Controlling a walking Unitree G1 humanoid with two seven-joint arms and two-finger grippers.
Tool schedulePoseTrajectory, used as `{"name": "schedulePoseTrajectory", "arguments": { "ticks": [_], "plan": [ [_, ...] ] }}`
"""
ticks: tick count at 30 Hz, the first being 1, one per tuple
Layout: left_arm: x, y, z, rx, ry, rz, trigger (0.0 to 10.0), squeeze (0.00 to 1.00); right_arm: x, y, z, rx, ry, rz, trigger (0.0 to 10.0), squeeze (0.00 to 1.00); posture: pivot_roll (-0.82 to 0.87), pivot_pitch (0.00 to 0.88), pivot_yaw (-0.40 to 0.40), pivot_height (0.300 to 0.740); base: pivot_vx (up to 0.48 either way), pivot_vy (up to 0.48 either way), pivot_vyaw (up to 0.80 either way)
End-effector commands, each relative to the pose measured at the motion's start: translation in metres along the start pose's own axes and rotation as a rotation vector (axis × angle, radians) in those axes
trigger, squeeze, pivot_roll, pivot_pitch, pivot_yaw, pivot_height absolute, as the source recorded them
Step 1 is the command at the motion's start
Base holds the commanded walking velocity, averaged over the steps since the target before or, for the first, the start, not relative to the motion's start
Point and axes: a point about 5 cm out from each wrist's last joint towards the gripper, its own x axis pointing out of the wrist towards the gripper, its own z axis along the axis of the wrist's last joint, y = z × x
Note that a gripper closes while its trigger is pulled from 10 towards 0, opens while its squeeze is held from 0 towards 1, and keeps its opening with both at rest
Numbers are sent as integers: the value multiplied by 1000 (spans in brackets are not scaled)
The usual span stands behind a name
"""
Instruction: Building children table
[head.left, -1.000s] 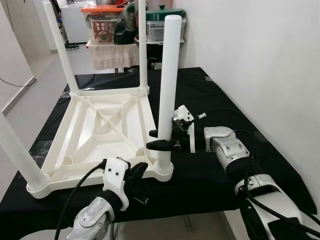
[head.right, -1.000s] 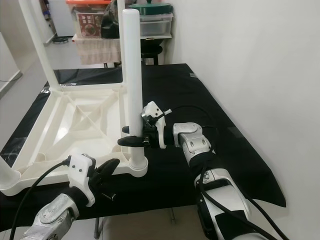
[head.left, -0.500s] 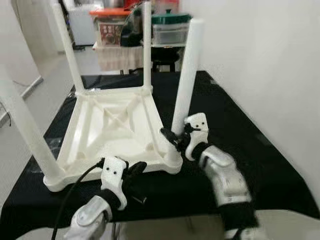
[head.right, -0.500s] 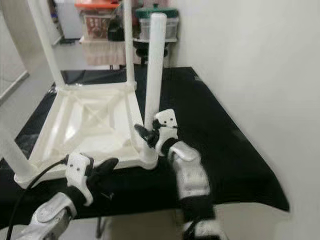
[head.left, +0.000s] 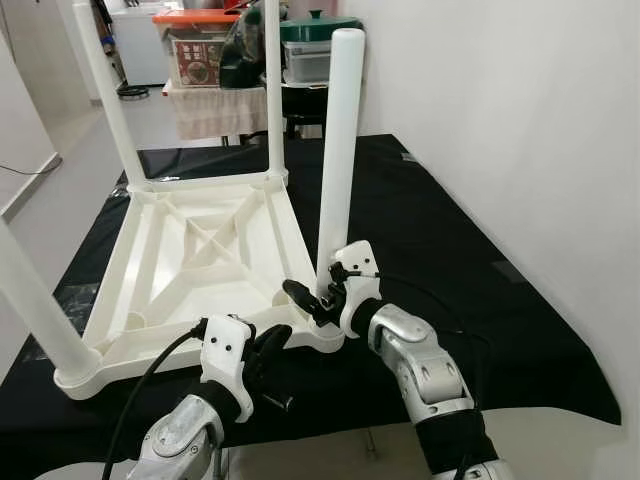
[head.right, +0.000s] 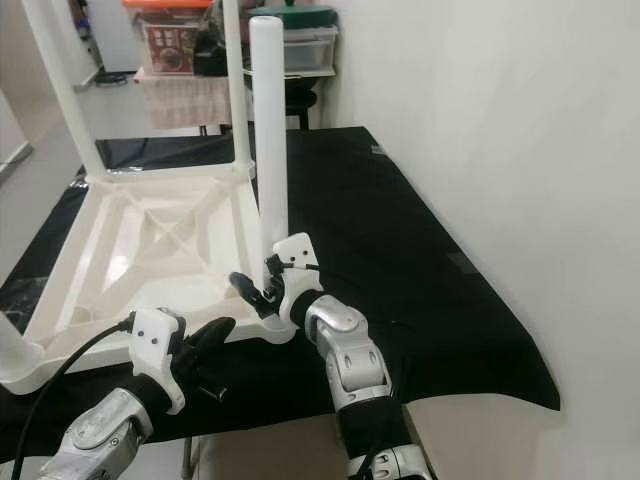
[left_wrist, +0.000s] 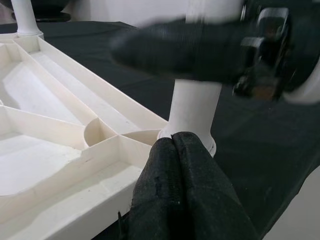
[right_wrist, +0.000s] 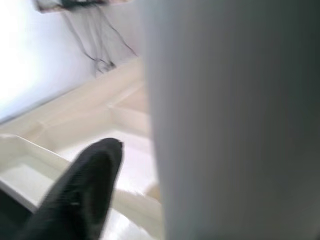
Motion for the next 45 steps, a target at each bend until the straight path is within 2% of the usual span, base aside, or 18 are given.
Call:
{"name": "schedulePoseTrajectory", "arguments": {
  "ticks": [1, 2, 5, 9, 17, 18, 23, 31, 33, 34, 35, 36, 37, 39, 40, 43, 44, 45],
  "plan": [
    [-1, 2, -4, 4, 24, 0, 10000, 0, 5, 10, 14, -36, -45, 119, 10000, 1000, -2, 0, -23, 740, 0, 0, 0],
    [0, 2, -4, 6, 25, 0, 10000, 0, 2, 7, 20, -82, -52, 209, 10000, 0, 1, 0, -24, 740, 0, 0, 0],
    [0, 0, -4, 10, 24, 5, 10000, 0, -7, -10, 20, -209, 30, 471, 10000, 0, 5, 0, -30, 740, 0, 0, 0],
    [-1, -2, -4, 11, 24, 5, 10000, 0, -8, -27, 19, -207, 102, 589, 10000, 0, 18, 0, -35, 740, 0, 0, 0],
    [-1, -3, -5, 13, 25, 6, 10000, 0, 2, -44, 21, -157, 146, 529, 9961, 0, 29, 0, -39, 740, 0, 0, 0],
    [-1, -4, -5, 13, 25, 6, 10000, 0, 3, -47, 21, -143, 154, 514, 0, 0, 31, 0, -40, 740, 0, 0, 0],
    [-2, -5, -5, 12, 26, 5, 10000, 0, 0, -53, 13, -138, 206, 529, 0, 0, 32, 0, -40, 740, 0, 0, 0],
    [-3, -6, -4, 7, 27, 3, 10000, 0, -14, -65, 3, -127, 189, 505, 0, 0, 16, 0, -34, 740, 0, 0, 0],
    [-4, -6, -4, 6, 26, 3, 10000, 0, -19, -67, 0, -139, 185, 465, 0, 0, 14, 0, -34, 740, 0, 0, 0],
    [-4, -6, -4, 5, 26, 4, 10000, 0, -21, -67, -8, -154, 196, 371, 0, 0, 11, 0, -45, 740, 0, 0, 0],
    [-5, -5, -4, 6, 26, 5, 10000, 0, -20, -64, -18, -135, 190, 197, 0, 0, 9, 0, -48, 740, 0, 0, 0],
    [-5, -5, -4, 6, 26, 5, 10000, 0, -20, -64, -18, -135, 190, 197, 0, 0, 9, 0, -48, 740, 0, 0, 0],
    [-5, -4, -4, 8, 26, 6, 10000, 0, -19, -40, -40, 38, 172, -93, 0, 0, 13, 0, -45, 740, 0, 0, 0],
    [-5, -4, -4, 8, 26, 6, 10000, 0, -19, -40, -40, 38, 172, -93, 0, 0, 13, 0, -45, 740, 0, 0, 0],
    [-6, -2, -3, 11, 27, 8, 10000, 0, -24, -9, -52, 0, 214, -147, 0, 0, 14, 0, -19, 740, 0, 0, 0],
    [-6, 1, -4, 16, 33, 6, 10000, 0, -26, -3, -40, -36, 141, -217, 0, 0, -36, 0, 7, 740, 0, 0, 0],
    [-5, 2, -4, 6, 34, 8, 10000, 0, -24, -3, -36, 26, 120, -204, 0, 0, -35, 0, 8, 740, 0, 0, 0],
    [-5, 2, -4, 6, 34, 8, 10000, 0, -24, -3, -36, 26, 120, -204, 0, 0, -35, 0, 8, 740, 0, 0, 0]
  ]
}}
